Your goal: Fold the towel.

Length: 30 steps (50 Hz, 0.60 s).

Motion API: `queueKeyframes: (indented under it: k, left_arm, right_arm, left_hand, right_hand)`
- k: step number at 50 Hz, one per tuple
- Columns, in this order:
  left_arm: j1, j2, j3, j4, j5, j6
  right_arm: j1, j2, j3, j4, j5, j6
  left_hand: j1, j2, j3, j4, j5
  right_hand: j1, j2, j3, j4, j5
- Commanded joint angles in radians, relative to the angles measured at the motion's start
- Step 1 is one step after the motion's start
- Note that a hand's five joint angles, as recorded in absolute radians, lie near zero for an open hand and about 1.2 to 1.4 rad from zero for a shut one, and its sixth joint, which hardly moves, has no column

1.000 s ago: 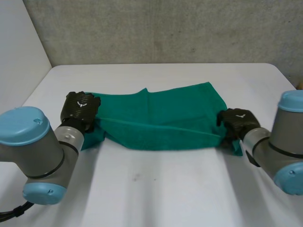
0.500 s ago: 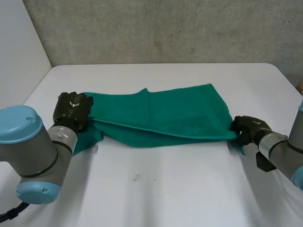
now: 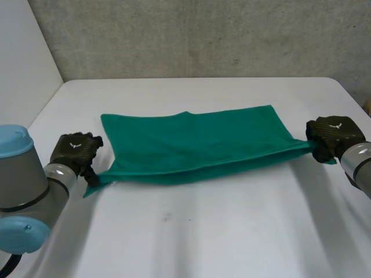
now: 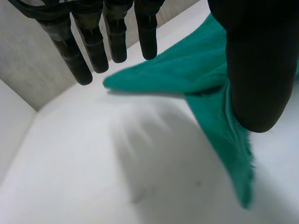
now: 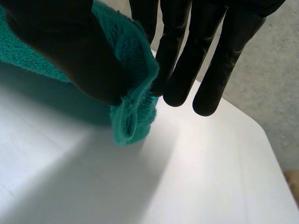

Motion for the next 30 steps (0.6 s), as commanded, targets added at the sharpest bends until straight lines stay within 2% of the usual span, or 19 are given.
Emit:
queueKeyframes:
  k: [1,6,17,20,23,26,28,29,30]
  left_arm:
    - [0.020,-0.010,0.007,-0.097,0.049,-0.164]
    - [0.020,-0.031,0.013,-0.109,0.052,-0.207]
    - [0.019,-0.082,0.025,-0.114,0.051,-0.210]
    - [0.016,-0.088,0.024,-0.114,0.052,-0.210]
    - [0.012,-0.087,0.021,-0.115,0.055,-0.210]
    - [0.011,-0.065,0.022,-0.118,0.060,-0.209]
    - [0.011,-0.054,0.025,-0.123,0.060,-0.201]
    - [0.017,0.062,0.036,-0.149,0.058,-0.198]
    - [0.017,0.064,0.036,-0.149,0.058,-0.198]
  right_arm:
    - [-0.019,0.012,0.011,0.003,0.003,-0.023]
    - [-0.018,0.012,0.021,0.002,0.002,-0.023]
    - [-0.021,0.003,0.029,0.002,0.005,-0.026]
    - [-0.023,0.001,0.024,0.005,0.005,-0.030]
    - [-0.024,0.000,0.018,0.009,0.006,-0.034]
    - [-0.024,-0.047,0.006,0.031,0.017,-0.055]
    - [-0.024,-0.110,-0.021,0.128,0.017,-0.120]
    - [-0.023,-0.129,-0.034,0.165,0.014,-0.140]
    - [-0.023,-0.129,-0.034,0.166,0.014,-0.140]
  left_hand:
    - [0.040,0.051,0.047,0.057,0.062]
    - [0.177,0.188,0.184,0.194,0.200]
    - [0.386,0.397,0.393,0.403,0.408]
    - [0.626,0.637,0.633,0.643,0.648]
    - [1.022,1.033,1.029,1.039,1.044]
    - [1.041,1.052,1.048,1.058,1.063]
    - [1.041,1.052,1.048,1.058,1.063]
    - [1.041,1.052,1.048,1.058,1.063]
    - [1.041,1.052,1.048,1.058,1.063]
  right_hand:
    - [0.429,0.229,0.215,0.207,0.245]
    - [0.429,0.229,0.215,0.207,0.245]
    - [0.429,0.229,0.215,0.207,0.245]
    - [0.429,0.229,0.215,0.207,0.245]
    - [0.429,0.229,0.215,0.207,0.245]
    - [0.429,0.229,0.215,0.207,0.245]
    - [0.429,0.229,0.215,0.207,0.245]
    - [0.429,0.229,0.215,0.207,0.245]
    - [0.429,0.229,0.215,0.207,0.245]
